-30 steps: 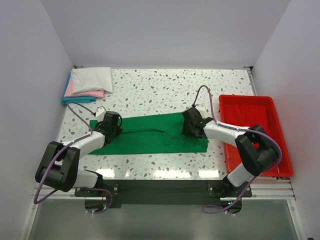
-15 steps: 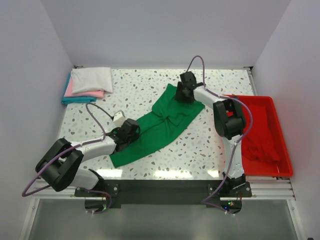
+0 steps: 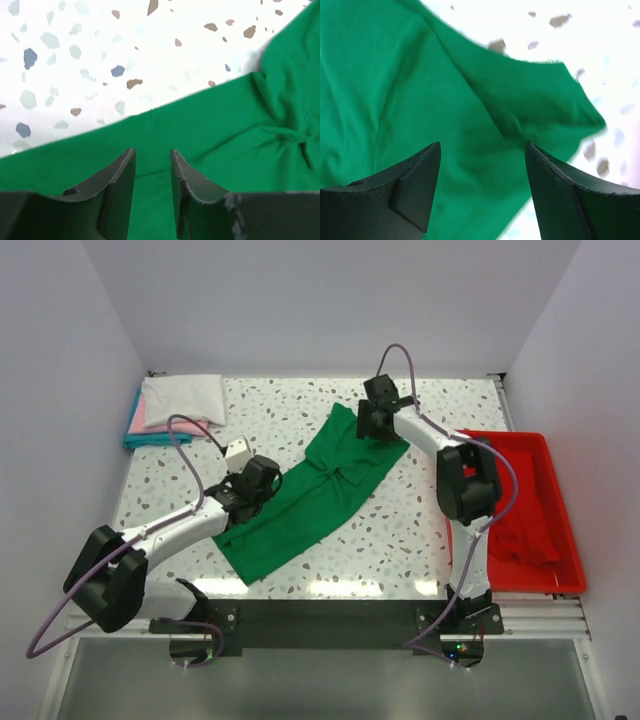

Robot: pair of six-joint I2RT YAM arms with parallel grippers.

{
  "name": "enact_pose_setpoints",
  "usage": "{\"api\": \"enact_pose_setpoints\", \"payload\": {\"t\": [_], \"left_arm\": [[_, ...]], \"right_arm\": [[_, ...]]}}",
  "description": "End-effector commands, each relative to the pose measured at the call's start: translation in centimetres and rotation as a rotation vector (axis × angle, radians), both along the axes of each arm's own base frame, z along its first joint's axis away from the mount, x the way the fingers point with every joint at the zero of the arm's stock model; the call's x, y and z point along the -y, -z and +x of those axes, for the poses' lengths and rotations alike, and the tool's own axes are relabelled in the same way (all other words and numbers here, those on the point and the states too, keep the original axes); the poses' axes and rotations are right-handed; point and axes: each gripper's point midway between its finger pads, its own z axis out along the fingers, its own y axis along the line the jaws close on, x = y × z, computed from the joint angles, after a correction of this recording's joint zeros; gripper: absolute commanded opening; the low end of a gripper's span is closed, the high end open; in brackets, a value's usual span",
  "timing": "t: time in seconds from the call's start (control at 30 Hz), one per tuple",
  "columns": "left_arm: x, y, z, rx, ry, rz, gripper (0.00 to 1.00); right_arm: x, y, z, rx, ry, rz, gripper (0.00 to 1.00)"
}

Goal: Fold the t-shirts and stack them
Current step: Fold the tshirt

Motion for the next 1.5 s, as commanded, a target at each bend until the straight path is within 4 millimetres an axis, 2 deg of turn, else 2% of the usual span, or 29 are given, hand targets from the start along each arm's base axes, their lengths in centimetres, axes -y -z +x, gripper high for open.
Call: {"api": "enact_pose_setpoints", "payload": {"t": [0.0,0.07,0.1,0.23,0.43,0.47,0.5,0.53,0.6,0.63,0.7,0.73,0.77,0.8,0.83,0.87,0.9,0.97,1.0,1.1,1.17,1.2,1.3,1.33,1.4,1.43,1.47], "left_arm": [[-1.3,0.9,1.2,-0.066,0.065,0.110,0.34],[-0.9,2.2,1.5,-0.106,0.101,0.113,0.31],[-0.6,2.6,1.3,-0.126,0.122,0.111,0.31],[-0.7,4.5,0.1,-0.177,0.133,0.100,0.27],[-2.2,7.4,-3.6,-0.250,0.102,0.071,0.21],[-2.1,7.3,-4.1,-0.251,0.103,0.048,0.20],[-2.0,7.4,-4.5,-0.253,0.097,0.026,0.18],[-2.1,8.0,-5.3,-0.270,0.098,0.017,0.18],[-1.3,7.7,-5.9,-0.260,0.112,-0.031,0.17],[-1.3,7.8,-6.4,-0.266,0.112,-0.040,0.17],[-0.5,7.4,-6.7,-0.260,0.119,-0.084,0.17],[-0.1,7.4,-6.9,-0.258,0.128,-0.102,0.17],[0.3,7.2,-6.9,-0.255,0.139,-0.123,0.17],[1.1,7.2,-7.3,-0.264,0.160,-0.154,0.17],[1.8,7.0,-7.2,-0.258,0.178,-0.176,0.17],[2.2,6.9,-7.3,-0.259,0.191,-0.190,0.17],[3.2,6.7,-7.5,-0.258,0.217,-0.214,0.18],[4.0,6.6,-7.8,-0.262,0.245,-0.231,0.19],[4.5,6.6,-8.1,-0.270,0.262,-0.237,0.19],[4.5,5.9,-8.3,-0.264,0.283,-0.216,0.23],[4.4,4.4,-7.8,-0.222,0.293,-0.209,0.26],[4.3,4.0,-7.6,-0.205,0.311,-0.191,0.30],[4.6,2.3,-6.9,-0.163,0.353,-0.167,0.34],[4.9,1.6,-6.4,-0.144,0.362,-0.166,0.36],[4.9,1.6,-6.0,-0.146,0.375,-0.135,0.37],[5.1,1.2,-5.6,-0.137,0.383,-0.131,0.37],[5.2,1.8,-5.7,-0.159,0.390,-0.118,0.37]], "right_arm": [[0.2,-4.6,-2.1,0.071,0.011,0.032,0.72],[-0.2,-5.0,-3.0,0.087,0.015,0.073,0.71],[-0.2,-3.4,-4.2,0.050,0.004,0.077,0.71],[-0.5,-1.1,-5.8,0.007,-0.006,0.083,0.71],[-0.8,2.7,-6.7,-0.087,-0.019,0.078,0.71],[-1.0,2.6,-6.3,-0.085,-0.022,0.075,0.71],[-0.7,3.7,-6.2,-0.105,-0.015,0.056,0.71],[-0.6,3.9,-5.9,-0.106,-0.014,0.046,0.71],[-0.2,3.9,-4.9,-0.115,-0.005,0.026,0.71],[-0.1,5.1,-4.8,-0.138,-0.001,0.010,0.71],[0.1,4.5,-3.1,-0.126,0.009,0.009,0.71],[0.3,4.7,-2.5,-0.126,0.007,-0.001,0.71],[0.4,5.9,-2.2,-0.147,0.005,-0.020,0.71],[-0.2,5.0,-0.4,-0.110,-0.006,-0.015,0.71],[-0.2,5.1,0.4,-0.104,-0.013,-0.032,0.71],[0.3,7.1,0.5,-0.144,-0.033,-0.080,0.72],[-0.1,5.7,2.7,-0.090,-0.034,-0.082,0.72],[-0.3,6.0,3.8,-0.092,-0.077,-0.106,0.72],[-0.7,5.4,5.2,-0.061,-0.083,-0.106,0.73],[-1.1,3.3,6.7,0.001,-0.108,-0.101,0.78],[-1.4,1.8,7.2,0.035,-0.121,-0.087,0.80],[-1.5,0.1,7.3,0.062,-0.119,-0.078,0.81],[-1.4,-2.1,7.0,0.088,-0.109,-0.063,0.82],[-1.5,-4.6,6.9,0.129,-0.096,-0.045,0.82],[-1.2,-5.2,6.0,0.132,-0.081,-0.040,0.83],[-1.1,-7.5,5.5,0.167,-0.069,-0.021,0.83],[-0.9,-7.0,4.6,0.146,-0.063,-0.026,0.83]]}}
